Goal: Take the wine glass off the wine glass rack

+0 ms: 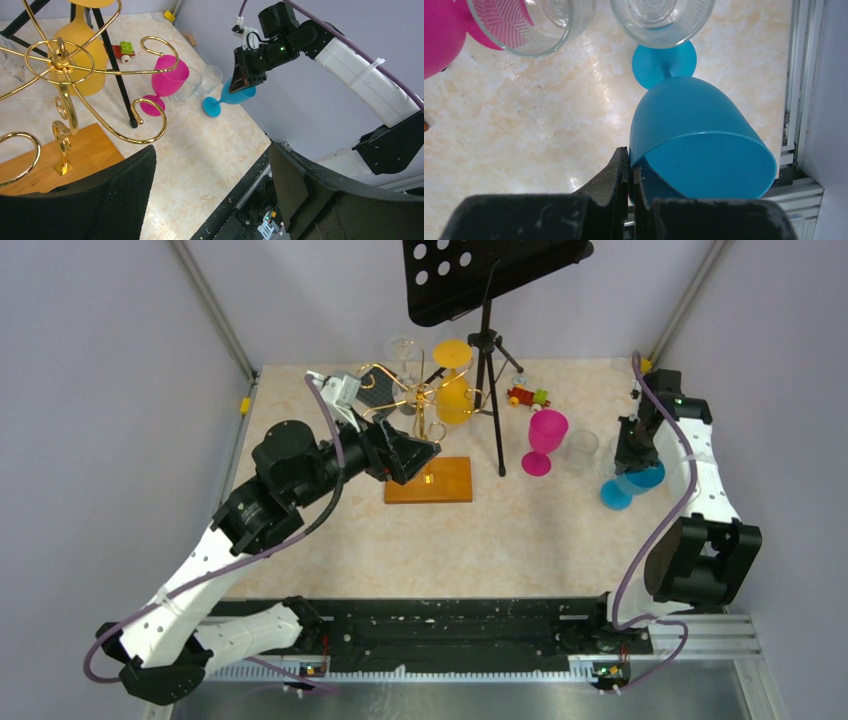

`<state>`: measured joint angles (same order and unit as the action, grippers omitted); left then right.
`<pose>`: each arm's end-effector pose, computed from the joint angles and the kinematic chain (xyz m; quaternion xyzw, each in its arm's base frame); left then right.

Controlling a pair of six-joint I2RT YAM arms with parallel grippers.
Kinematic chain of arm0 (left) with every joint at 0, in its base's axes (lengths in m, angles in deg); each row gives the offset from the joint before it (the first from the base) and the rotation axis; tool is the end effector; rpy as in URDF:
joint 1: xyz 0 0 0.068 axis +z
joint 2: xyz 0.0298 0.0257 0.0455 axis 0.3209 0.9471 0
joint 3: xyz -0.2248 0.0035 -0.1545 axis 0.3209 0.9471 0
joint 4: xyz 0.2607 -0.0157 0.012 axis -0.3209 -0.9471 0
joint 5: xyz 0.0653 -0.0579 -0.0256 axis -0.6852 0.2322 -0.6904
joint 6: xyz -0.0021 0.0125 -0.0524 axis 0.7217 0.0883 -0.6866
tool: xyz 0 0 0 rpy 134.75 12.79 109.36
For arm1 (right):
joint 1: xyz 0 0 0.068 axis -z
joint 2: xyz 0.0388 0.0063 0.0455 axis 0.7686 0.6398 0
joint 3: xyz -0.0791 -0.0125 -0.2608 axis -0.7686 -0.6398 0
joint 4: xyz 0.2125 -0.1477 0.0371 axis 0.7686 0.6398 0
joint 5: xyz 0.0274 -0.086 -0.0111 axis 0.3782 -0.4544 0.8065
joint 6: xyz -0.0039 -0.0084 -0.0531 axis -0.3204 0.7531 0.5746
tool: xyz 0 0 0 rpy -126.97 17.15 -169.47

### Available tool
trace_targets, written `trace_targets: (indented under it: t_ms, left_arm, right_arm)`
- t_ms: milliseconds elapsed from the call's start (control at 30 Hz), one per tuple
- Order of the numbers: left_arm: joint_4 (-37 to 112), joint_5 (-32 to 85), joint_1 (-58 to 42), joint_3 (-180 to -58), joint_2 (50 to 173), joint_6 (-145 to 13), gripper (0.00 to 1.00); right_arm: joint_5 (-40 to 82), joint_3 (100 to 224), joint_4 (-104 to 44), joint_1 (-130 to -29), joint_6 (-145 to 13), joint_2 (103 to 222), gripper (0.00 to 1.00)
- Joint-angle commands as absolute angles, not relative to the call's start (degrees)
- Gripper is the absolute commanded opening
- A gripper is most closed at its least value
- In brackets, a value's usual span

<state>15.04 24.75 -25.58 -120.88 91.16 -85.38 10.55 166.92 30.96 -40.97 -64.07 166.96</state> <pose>0.1346 -0.1370 0.4629 0.1190 0.7068 -0.4586 0.5253 0.2888 -0.0491 0.3127 0.1267 0.9718 -0.0336 0.1961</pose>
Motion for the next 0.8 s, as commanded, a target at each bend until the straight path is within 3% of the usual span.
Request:
trace_targets:
  t_ms: [0,200,567,767]
  left_arm:
    - [16.5,23.6,-25.5,-120.6,90.1,-85.5,0.86]
    - [16.1,23.6,-25.5,-120.5,90.1,-85.3,0.86]
    - [15.8,23.4,-25.5,-120.6,90.1,-85.1,0.86]
    - [15.6,23.2,-25.5,-120.8,90.0,-85.2,0.86]
  right_arm:
    - [12.4,167.3,30.4,-42.6,-62.6,166.9,0.03]
    - [9.7,167.6,31.4,-43.6,-62.7,167.6,0.11]
    - [5.0,168.0,34.1,-45.4,-62.4,167.8,0.07]
    - [6.8,168.4,34.4,-45.8,-62.0,168.1,0.10]
